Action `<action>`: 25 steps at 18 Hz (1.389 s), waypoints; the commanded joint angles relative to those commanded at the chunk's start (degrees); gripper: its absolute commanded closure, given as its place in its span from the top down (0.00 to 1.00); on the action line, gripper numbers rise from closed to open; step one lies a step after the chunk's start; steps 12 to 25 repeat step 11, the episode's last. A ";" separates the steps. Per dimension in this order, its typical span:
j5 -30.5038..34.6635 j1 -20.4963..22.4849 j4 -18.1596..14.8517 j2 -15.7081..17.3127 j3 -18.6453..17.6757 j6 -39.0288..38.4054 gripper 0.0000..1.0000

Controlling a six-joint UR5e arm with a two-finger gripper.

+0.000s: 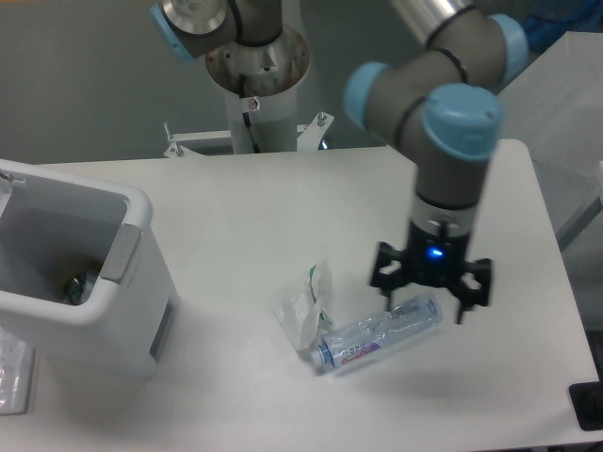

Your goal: Open the trash can

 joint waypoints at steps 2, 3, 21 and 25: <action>2.21 0.09 -0.88 -0.09 1.23 3.41 1.00; 2.21 -0.17 -1.23 -0.18 1.06 6.13 1.00; 7.57 -0.70 -4.48 0.26 -1.57 13.19 1.00; 7.57 -0.70 -4.48 0.26 -1.57 13.19 1.00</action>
